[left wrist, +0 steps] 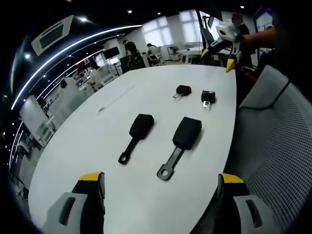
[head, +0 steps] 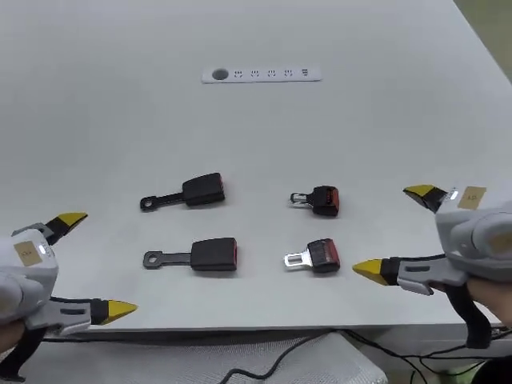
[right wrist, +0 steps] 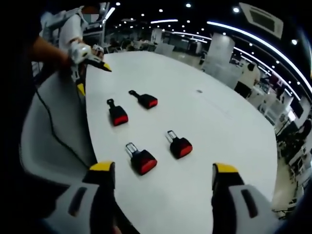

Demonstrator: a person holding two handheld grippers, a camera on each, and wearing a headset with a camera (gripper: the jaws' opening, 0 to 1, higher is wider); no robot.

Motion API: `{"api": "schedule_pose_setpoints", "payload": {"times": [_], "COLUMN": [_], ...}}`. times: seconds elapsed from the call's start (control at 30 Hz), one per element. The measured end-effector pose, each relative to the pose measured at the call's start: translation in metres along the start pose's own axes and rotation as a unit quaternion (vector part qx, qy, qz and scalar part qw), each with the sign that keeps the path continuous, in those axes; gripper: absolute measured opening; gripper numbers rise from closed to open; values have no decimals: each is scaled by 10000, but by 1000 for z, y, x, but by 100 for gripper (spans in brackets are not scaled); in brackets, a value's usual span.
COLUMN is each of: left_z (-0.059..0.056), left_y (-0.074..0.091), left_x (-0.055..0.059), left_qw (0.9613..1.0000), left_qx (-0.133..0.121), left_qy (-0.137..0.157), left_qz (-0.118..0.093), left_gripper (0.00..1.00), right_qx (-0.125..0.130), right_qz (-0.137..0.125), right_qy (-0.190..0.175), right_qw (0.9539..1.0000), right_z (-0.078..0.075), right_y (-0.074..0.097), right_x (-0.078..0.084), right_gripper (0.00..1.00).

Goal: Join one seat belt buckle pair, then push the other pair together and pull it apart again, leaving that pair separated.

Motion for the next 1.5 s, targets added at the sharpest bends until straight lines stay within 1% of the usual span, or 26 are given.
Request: {"api": "schedule_pose_setpoints", "payload": {"times": [0.03,0.07,0.1,0.2,0.23,0.3,0.33,0.37,0.43,0.47,0.5,0.53,0.57,0.67,0.7,0.77,0.8,0.87,1.0,1.13,1.17,1.23,1.27,1.33,1.47,1.5], "left_z": [-3,-3,-5,-8,-9,-10,-10,-11,-15,-16,-17,-18,-20,-21,-22,-24,-25,-27,-32,-36,-36,-38,-38,-39,-43,-44], "left_y": [-5,-7,-11,-20,-22,-29,-32,-35,-42,-46,-49,-52,-56,-67,-70,-78,-83,-90,-98,-103,-104,-106,-107,-109,-115,-116], "left_x": [-4,-5,-8,-13,-15,-19,-21,-23,-25,-23,-23,-22,-22,-21,-21,-19,-20,-21,-24,-26,-25,-24,-24,-24,-22,-22], "left_qw": [9999,9999,9997,9991,9987,9980,9977,9974,9959,9947,9938,9929,9915,9892,9881,9850,9833,9814,9761,9724,9716,9701,9697,9687,9644,9635], "left_qx": [100,115,228,406,479,586,635,683,897,1021,1093,1168,1264,1412,1472,1605,1686,1779,1980,2124,2152,2194,2209,2242,2368,2397], "left_qy": [48,34,-29,-134,-153,-241,-252,-239,-132,-89,-101,-155,-220,-287,-341,-486,-539,-586,-732,-768,-779,-811,-828,-842,-918,-929], "left_qz": [-5,1,0,0,18,15,12,9,52,124,163,184,228,270,271,398,419,418,524,586,603,650,637,647,735,743], "left_gripper": [98,99,99,99,98,97,97,96,90,87,83,80,78,75,74,72,71,67,59,54,52,50,49,49,46,45], "right_qx": [-57,-71,-97,-203,-299,-399,-442,-545,-639,-751,-785,-902,-955,-1214,-1257,-1391,-1427,-1518,-1798,-2045,-2047,-2140,-2180,-2203,-2277,-2306], "right_qz": [5,12,5,6,3,41,58,45,78,90,100,135,167,230,247,284,289,310,443,608,627,704,739,789,901,948], "right_qy": [80,122,149,195,228,313,321,361,382,390,446,539,557,693,755,830,831,866,1057,1246,1287,1318,1362,1375,1420,1446], "right_qw": [10000,9999,9998,9996,9993,9987,9985,9979,9972,9964,9959,9944,9937,9899,9889,9864,9858,9841,9770,9690,9683,9653,9636,9625,9591,9576], "right_z": [0,0,0,2,4,5,6,8,8,10,11,13,14,17,18,21,22,24,30,35,35,36,37,37,37,38], "right_y": [-1,-2,-2,-5,-6,-9,-10,-11,-15,-17,-19,-22,-24,-31,-35,-40,-41,-47,-58,-68,-70,-74,-77,-80,-86,-87], "right_x": [0,-1,-1,-2,-2,-2,-1,-3,-1,0,-1,0,1,3,3,3,3,4,10,19,20,25,28,33,42,44], "right_gripper": [80,79,79,76,74,72,71,70,67,66,65,64,63,57,56,53,51,49,44,40,41,39,39,39,38,38]}}
Point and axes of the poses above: the centre of the closed fingertips' face, and the gripper's own axes: y roughly backward along the fingers, z roughly to its left, x roughly out of its underside, the point moved 5 cm from there along y, roughly backward along the fingers, and after that the axes turned 9 degrees about -z, right-handed, at the moved point
